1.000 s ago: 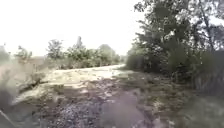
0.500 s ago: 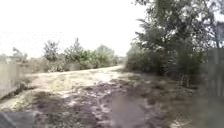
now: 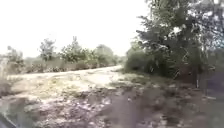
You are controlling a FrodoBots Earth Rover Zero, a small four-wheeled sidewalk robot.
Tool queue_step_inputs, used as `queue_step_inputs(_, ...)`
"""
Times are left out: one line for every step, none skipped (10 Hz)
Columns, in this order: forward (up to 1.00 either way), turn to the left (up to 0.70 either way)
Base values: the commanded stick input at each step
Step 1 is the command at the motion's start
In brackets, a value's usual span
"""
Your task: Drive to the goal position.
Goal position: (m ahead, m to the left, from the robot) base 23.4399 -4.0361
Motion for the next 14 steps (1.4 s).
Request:
queue_step_inputs(0.85, 0.34)
queue_step_inputs(0.85, 0.34)
queue_step_inputs(0.85, 0.32)
queue_step_inputs(0.85, 0.00)
queue_step_inputs(0.85, 0.00)
queue_step_inputs(0.85, 0.00)
queue_step_inputs(0.85, 0.00)
queue_step_inputs(0.85, 0.26)
queue_step_inputs(0.85, 0.34)
queue_step_inputs(0.85, 0.32)
queue_step_inputs(0.85, 0.05)
queue_step_inputs(0.85, 0.00)
queue_step_inputs(0.85, 0.00)
queue_step_inputs(0.85, 0.00)
